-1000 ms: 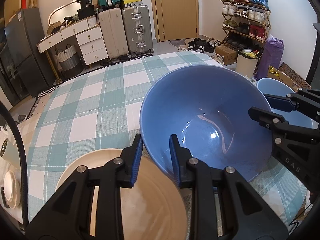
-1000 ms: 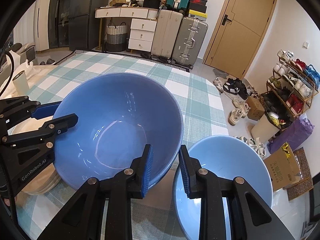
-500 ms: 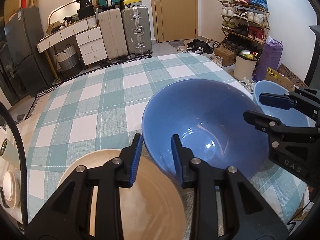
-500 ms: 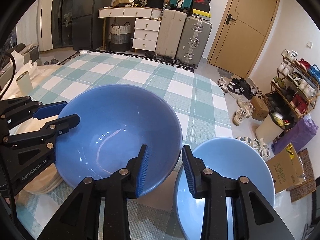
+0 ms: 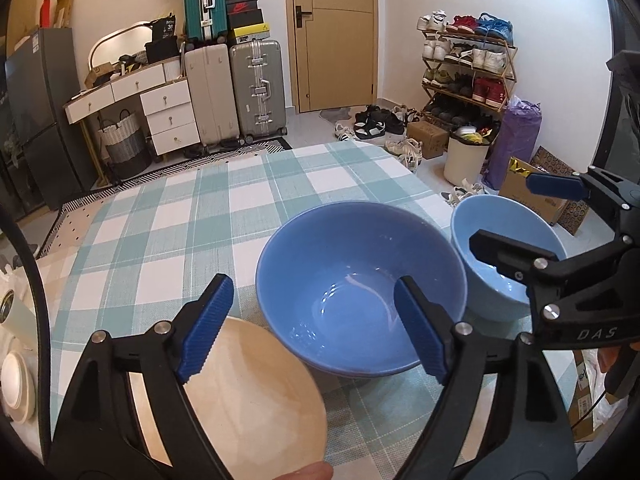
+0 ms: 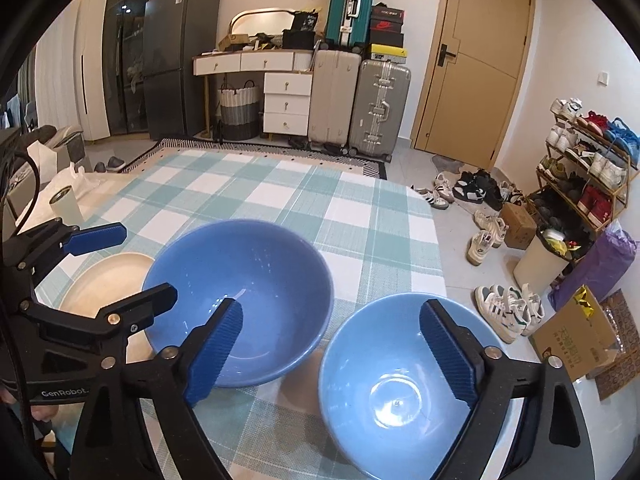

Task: Organize plates and bowls
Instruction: 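Move both grippers back and over to the rim of the nested blue bowls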

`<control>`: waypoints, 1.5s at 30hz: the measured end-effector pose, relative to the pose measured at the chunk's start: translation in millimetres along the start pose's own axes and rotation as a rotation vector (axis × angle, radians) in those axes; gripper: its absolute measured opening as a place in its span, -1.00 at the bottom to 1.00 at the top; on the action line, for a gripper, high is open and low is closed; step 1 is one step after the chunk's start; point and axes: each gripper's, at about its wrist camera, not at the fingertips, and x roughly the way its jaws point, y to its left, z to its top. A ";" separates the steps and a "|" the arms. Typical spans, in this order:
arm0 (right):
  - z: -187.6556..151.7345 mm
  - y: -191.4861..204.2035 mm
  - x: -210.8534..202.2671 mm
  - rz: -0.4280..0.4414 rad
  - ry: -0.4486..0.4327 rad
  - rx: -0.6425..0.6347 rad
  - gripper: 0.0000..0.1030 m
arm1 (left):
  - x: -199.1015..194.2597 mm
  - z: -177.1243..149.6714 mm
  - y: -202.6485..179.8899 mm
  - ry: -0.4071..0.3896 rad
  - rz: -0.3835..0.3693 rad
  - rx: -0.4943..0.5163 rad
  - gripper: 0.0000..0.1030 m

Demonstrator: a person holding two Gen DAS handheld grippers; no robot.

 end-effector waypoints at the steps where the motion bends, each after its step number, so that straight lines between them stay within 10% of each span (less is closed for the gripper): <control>1: 0.0 -3.5 -5.6 -0.002 -0.008 0.010 0.93 | -3.6 1.0 -2.2 0.000 -0.010 0.001 0.67; 4: -1.5 -14.8 -21.1 0.000 -0.023 0.041 0.95 | -16.7 3.9 -11.2 -0.014 -0.017 0.003 0.95; 24: -28.1 -90.1 -97.3 -0.089 -0.077 0.156 0.98 | -74.7 1.3 -97.3 -0.033 -0.100 0.085 0.95; 45: -54.5 -134.2 -91.9 -0.131 -0.045 0.223 0.98 | -52.6 -4.8 -155.6 0.058 -0.226 0.099 0.94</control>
